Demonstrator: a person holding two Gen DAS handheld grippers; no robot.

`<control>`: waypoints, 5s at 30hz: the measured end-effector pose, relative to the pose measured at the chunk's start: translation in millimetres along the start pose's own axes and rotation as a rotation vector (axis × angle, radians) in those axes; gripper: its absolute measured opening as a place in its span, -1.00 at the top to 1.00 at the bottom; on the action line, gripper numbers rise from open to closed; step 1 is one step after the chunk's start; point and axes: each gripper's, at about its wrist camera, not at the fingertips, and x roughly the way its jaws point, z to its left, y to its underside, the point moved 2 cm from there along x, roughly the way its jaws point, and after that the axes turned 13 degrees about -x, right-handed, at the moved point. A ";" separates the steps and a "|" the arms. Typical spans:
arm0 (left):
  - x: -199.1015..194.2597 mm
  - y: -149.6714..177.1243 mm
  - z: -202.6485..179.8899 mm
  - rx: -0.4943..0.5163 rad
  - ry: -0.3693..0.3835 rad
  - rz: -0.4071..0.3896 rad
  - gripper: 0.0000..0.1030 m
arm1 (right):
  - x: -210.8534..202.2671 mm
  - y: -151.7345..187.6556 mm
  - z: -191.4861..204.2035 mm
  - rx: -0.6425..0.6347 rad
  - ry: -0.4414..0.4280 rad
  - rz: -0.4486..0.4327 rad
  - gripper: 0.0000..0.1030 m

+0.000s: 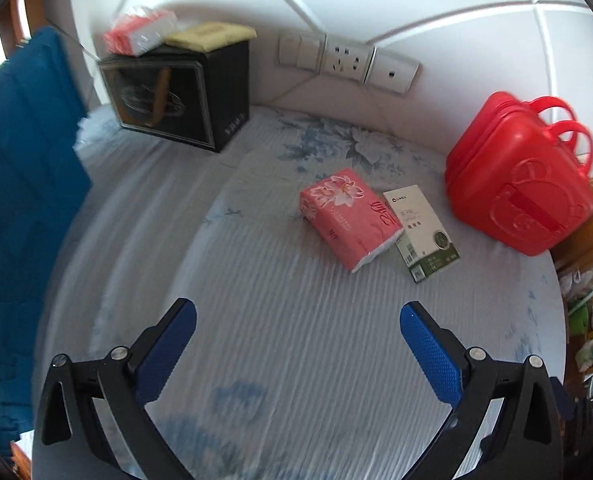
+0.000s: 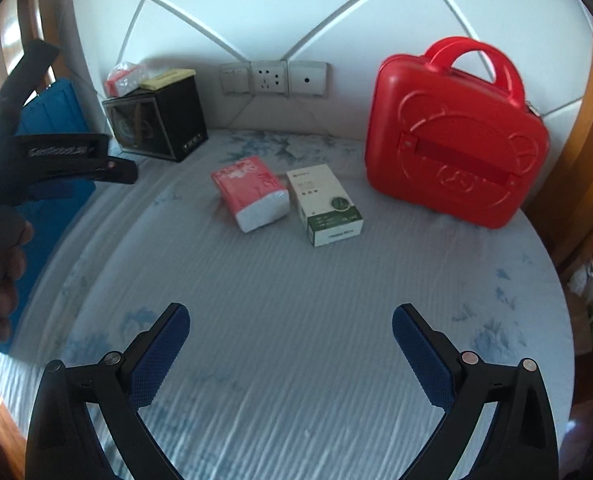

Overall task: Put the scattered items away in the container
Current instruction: 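Move both open tools back toward the last two boxes on the bed, then grasp the red-white tissue box with the left tool while the right tool grasps the white-green patch box, then lift and carry the tissue box and patch box with both tools over the crate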

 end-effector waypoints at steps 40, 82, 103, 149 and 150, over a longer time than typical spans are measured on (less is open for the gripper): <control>215.5 -61.1 -52.2 -0.100 0.154 0.214 -0.74 | 250.6 -59.0 -62.9 -0.048 -0.058 0.108 -0.59; -41.4 166.0 68.0 0.081 0.068 0.201 -0.45 | -72.3 102.7 3.3 0.178 -0.029 0.212 -0.49; -243.2 134.7 35.6 0.207 0.107 -0.153 -0.45 | -246.7 76.5 12.1 0.186 0.088 -0.013 -0.49; -332.6 25.4 196.8 0.322 0.250 -0.270 -0.45 | -271.4 -28.6 195.3 0.228 0.140 -0.127 -0.49; -332.3 19.9 204.9 0.321 0.254 -0.269 -0.45 | -270.0 -33.7 203.8 0.227 0.144 -0.128 -0.49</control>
